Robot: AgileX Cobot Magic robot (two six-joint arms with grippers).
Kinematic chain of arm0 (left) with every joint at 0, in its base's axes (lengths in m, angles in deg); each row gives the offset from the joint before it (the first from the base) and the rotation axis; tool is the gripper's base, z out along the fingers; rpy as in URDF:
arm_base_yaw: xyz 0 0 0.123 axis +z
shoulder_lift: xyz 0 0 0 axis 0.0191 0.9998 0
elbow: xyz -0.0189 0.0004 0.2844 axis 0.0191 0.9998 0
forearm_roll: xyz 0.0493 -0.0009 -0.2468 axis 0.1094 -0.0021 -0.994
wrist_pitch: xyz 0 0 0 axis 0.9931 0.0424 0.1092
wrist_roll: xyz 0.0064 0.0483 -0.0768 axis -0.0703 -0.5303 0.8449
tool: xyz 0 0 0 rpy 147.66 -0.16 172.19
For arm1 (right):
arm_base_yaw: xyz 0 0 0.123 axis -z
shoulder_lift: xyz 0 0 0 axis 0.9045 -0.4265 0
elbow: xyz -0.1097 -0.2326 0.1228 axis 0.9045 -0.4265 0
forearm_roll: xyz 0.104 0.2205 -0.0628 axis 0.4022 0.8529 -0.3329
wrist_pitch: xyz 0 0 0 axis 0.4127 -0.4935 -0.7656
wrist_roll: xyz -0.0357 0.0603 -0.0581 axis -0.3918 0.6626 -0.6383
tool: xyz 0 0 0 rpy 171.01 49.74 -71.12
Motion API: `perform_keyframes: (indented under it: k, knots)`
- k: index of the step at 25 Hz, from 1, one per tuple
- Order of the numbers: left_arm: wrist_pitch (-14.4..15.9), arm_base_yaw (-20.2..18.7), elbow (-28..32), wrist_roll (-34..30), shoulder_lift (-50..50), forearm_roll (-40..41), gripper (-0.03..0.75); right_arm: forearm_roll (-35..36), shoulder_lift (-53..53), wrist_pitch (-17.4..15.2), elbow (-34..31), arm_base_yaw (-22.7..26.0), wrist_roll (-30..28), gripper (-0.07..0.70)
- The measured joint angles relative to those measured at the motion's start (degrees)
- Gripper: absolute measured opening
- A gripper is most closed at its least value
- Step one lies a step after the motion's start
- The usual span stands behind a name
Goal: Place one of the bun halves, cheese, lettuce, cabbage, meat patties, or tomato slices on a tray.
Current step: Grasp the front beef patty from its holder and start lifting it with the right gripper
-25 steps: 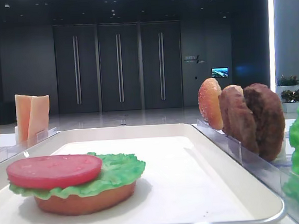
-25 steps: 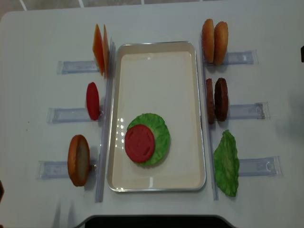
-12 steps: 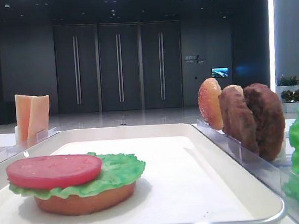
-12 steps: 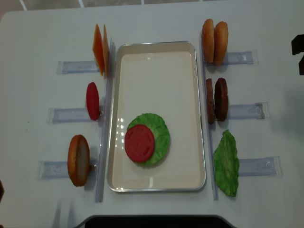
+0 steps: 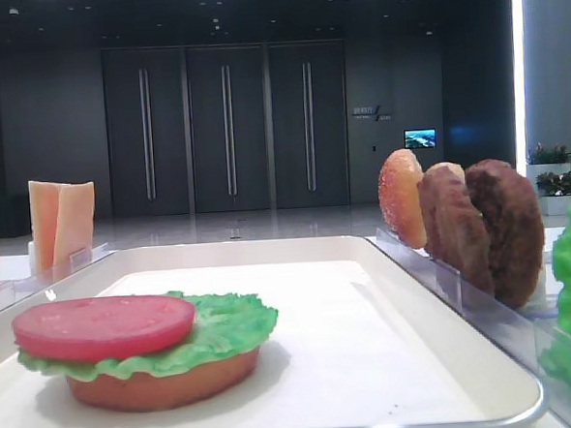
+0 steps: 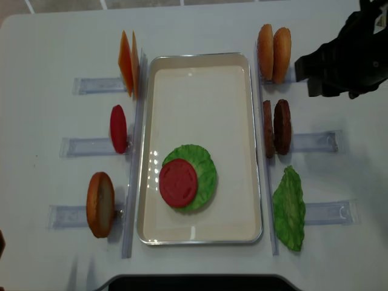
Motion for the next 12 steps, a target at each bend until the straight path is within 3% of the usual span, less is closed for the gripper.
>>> perform_keyframes:
  k: [5,12]
  knots:
    - [0.00,0.00,0.00,0.00,0.00,0.00,0.282,-1.90,-1.38,1.79,0.10,-5.66,6.46,0.300]
    - [0.00,0.00,0.00,0.00,0.00,0.00,0.282,-3.07,-6.51,2.84,0.18,-6.97,9.00,0.301]
